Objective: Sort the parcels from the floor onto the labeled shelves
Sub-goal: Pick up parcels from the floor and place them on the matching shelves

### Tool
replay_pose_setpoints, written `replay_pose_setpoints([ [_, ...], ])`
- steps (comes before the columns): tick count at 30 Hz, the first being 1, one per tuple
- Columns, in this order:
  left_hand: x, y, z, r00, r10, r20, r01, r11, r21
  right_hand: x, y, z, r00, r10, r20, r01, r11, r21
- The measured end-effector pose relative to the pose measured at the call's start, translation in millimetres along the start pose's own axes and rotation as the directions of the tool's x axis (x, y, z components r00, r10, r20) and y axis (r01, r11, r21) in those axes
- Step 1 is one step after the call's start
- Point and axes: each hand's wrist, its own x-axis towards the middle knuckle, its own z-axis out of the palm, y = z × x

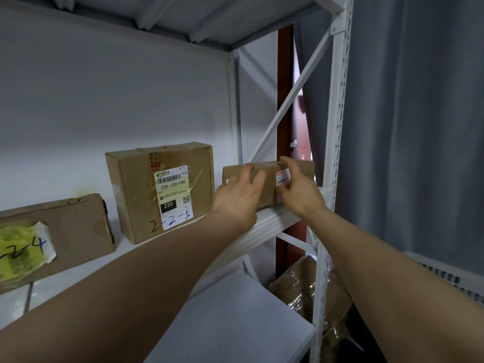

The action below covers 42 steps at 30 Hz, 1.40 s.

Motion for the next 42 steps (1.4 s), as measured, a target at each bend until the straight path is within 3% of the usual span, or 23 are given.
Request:
replay_pose_setpoints([
  [3,-1.9,-4.3,5.4,0.992,-0.015,0.125,0.026,0.996,-0.086,4.5,0.1,5.2,0.993,0.014,0.121,-0.003,0.996,-0.091],
  [6,-2.0,-10.1,4.3,0.984,0.008,0.180,0.019,0.989,-0.147,10.9,-2.0,13.4,0.994,0.013,0.110,0.000,0.993,-0.116],
  [8,0.8,-15.9,-2.5,0.991,0.016,0.134,0.000,0.993,-0.117,17.2,-3.8,18.6,0.995,0.015,0.097,-0.004,0.994,-0.112],
  [12,8.8,-36.4,-21.4,0.994,0.057,-0.089,-0.047,0.993,0.109,31.8,-6.9,28.7,0.992,0.046,0.115,-0.035,0.995,-0.094],
  [15,10.3,-51.1,-28.2,0.991,0.044,-0.128,-0.023,0.987,0.161,42.0,-10.6,37.8,0.986,0.075,0.148,-0.064,0.995,-0.081],
  [21,-5.7,-62.6,-19.3,0.996,0.081,-0.041,-0.071,0.976,0.206,56.7,-23.3,58.9,0.981,0.105,0.163,-0.097,0.994,-0.055],
  [29,-24.4,-72.1,-18.6,0.993,0.101,0.059,-0.109,0.984,0.140,51.5,-41.0,73.0,0.974,0.124,0.189,-0.121,0.992,-0.028],
  [42,-84.8,-78.8,-82.0,0.988,0.035,0.152,-0.051,0.994,0.099,-28.5,-95.9,41.5,0.984,0.149,0.099,-0.138,0.985,-0.108],
])
